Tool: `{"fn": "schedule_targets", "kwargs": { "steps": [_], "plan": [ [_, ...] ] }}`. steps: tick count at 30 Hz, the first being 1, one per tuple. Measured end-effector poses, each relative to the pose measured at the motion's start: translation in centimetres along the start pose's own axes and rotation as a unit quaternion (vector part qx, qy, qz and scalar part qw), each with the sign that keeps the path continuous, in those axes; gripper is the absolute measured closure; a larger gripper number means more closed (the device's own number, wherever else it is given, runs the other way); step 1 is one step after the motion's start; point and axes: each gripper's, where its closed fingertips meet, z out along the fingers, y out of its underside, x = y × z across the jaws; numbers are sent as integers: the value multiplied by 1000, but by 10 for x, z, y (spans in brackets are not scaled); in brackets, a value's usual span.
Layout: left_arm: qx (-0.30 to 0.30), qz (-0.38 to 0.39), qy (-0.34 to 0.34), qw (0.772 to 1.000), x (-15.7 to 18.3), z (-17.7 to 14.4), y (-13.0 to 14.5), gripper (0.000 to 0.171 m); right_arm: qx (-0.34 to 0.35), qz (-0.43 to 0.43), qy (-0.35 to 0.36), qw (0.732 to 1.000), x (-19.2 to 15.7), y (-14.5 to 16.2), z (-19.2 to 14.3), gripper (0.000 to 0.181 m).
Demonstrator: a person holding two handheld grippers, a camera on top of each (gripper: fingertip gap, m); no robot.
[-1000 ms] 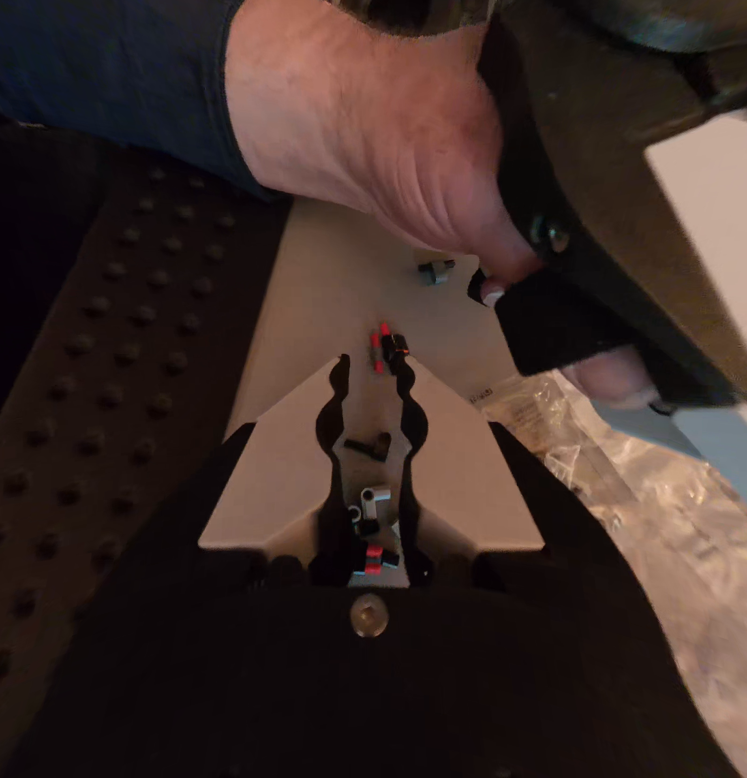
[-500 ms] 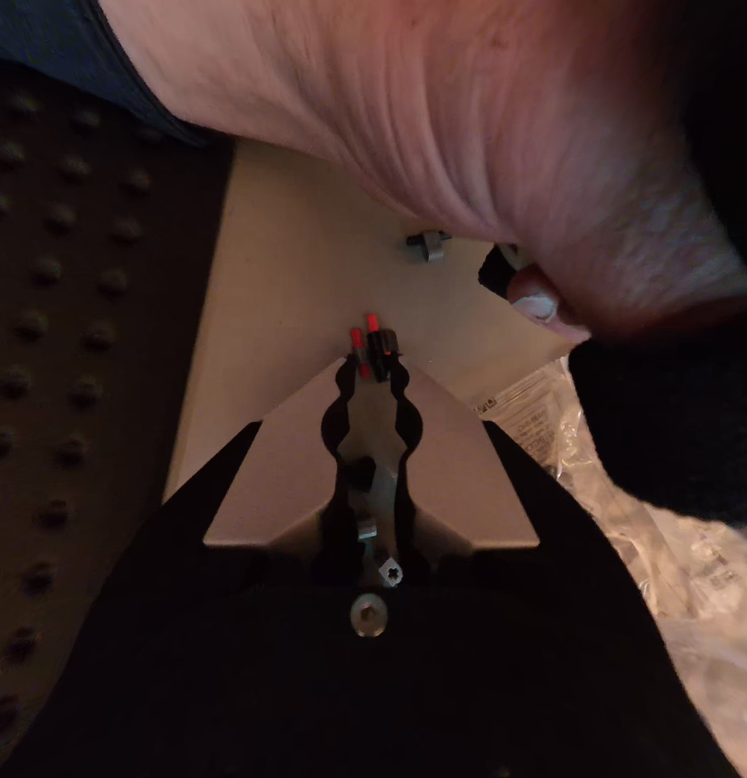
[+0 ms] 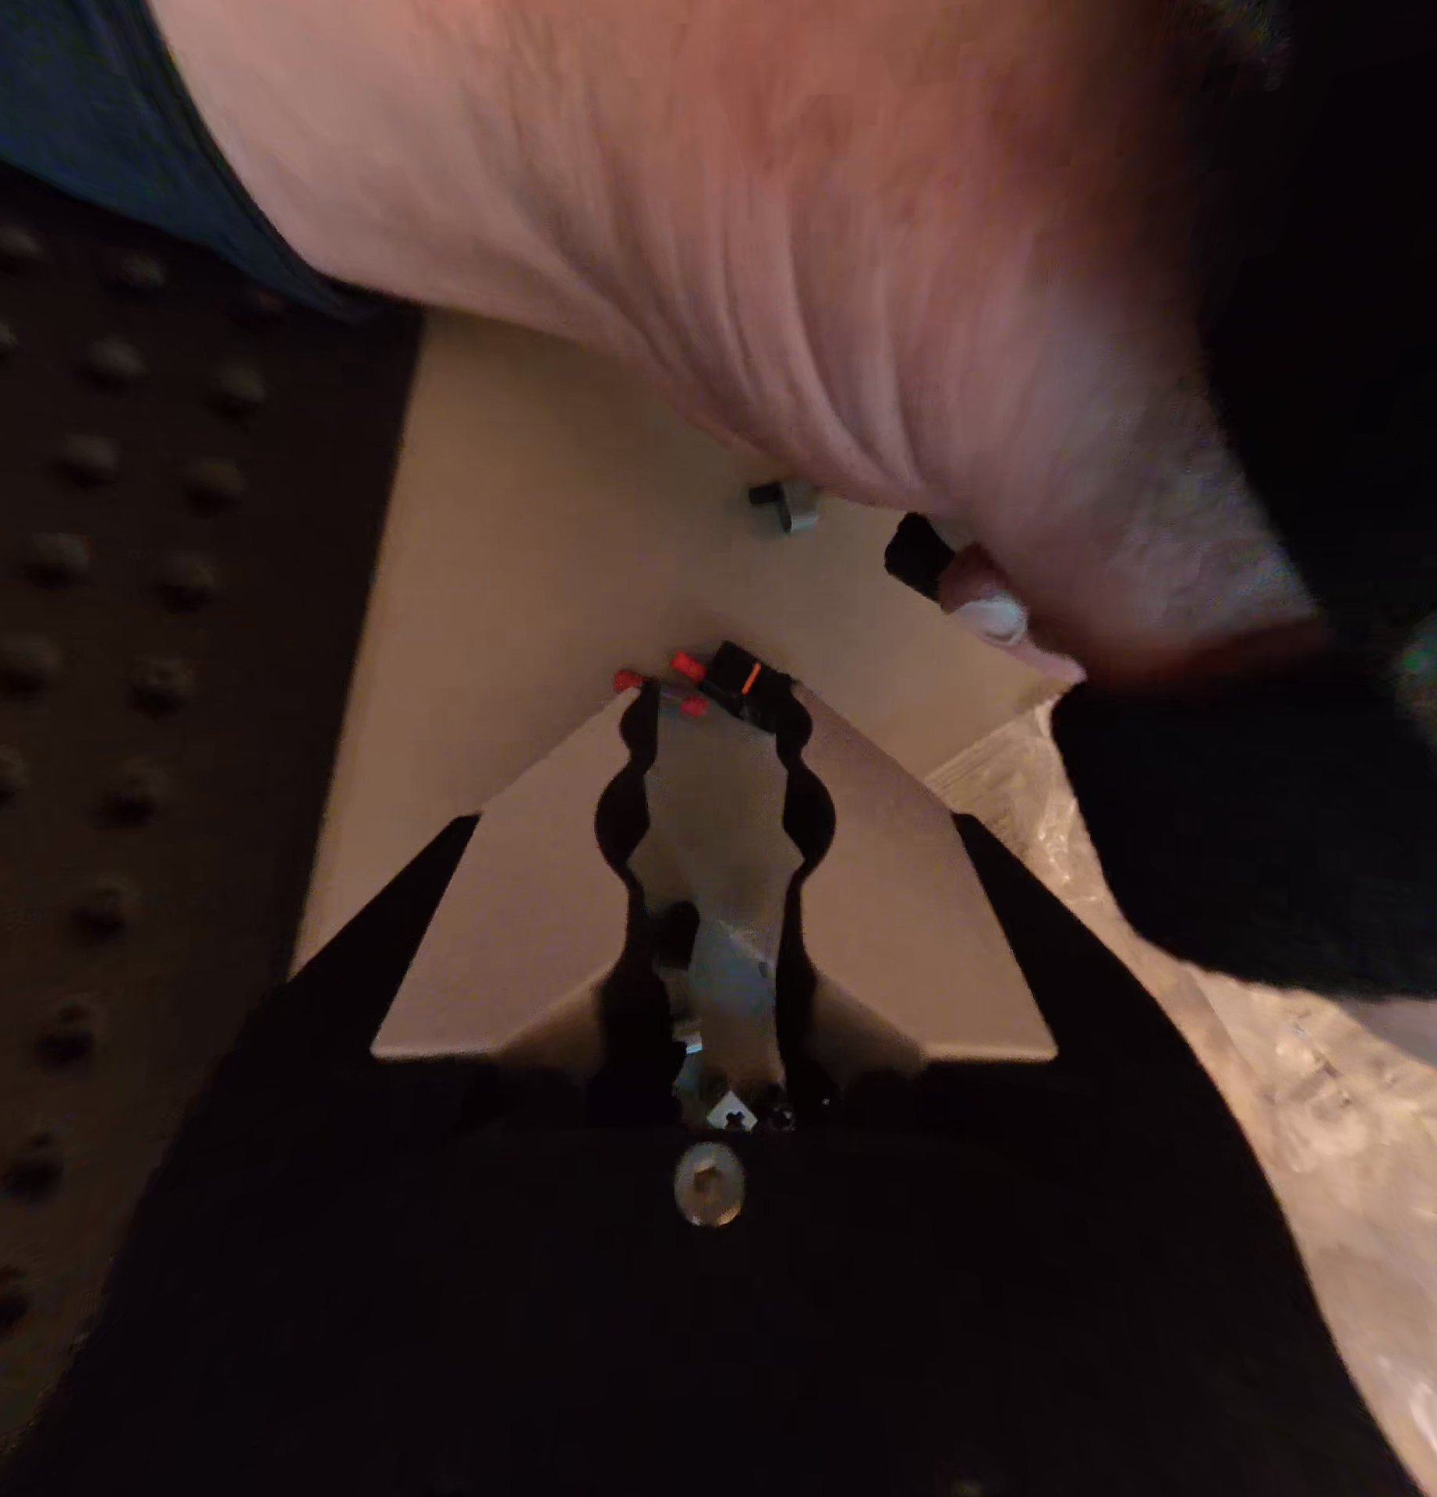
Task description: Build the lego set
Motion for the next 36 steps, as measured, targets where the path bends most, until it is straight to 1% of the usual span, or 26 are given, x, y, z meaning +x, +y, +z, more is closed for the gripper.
{"fn": "schedule_targets", "kwargs": {
  "steps": [2,4,8,16,19,21,23,27,30,32,33,36],
  "plan": [
    [0,0,0,1000,0,0,0,171,-10,3,1,1000,2,4,4,154],
    [0,0,0,1000,0,0,0,171,-12,7,-6,1000,1,4,6,158],
    [-1,-1,1,1000,0,1,0,171,-17,3,-13,1000,-1,4,7,173],
    [0,-2,-1,1000,-1,-1,1,171,-14,-2,-8,1000,2,5,-3,177],
    [1,-2,-1,1000,-2,-2,1,171,-5,-14,0,1000,5,6,-21,178],
    [2,-4,-2,1000,-3,-3,0,171,21,-10,3,1000,9,6,-39,178],
    [3,-7,-3,1000,-3,-3,0,171,47,0,18,999,20,9,-61,177],
    [2,-10,-2,1000,-3,-3,1,171,111,48,90,989,59,15,-112,178],
    [2,-11,-1,1000,-2,-2,1,171,161,96,156,970,89,20,-143,178],
    [2,-12,-1,1000,-2,-1,1,171,194,115,167,960,97,18,-151,178],
    [1,-11,0,1000,-2,-1,2,171,201,112,164,959,96,16,-151,178],
    [1,-13,0,1000,-1,-1,2,171,169,100,178,964,98,21,-143,179]
  ]
}}
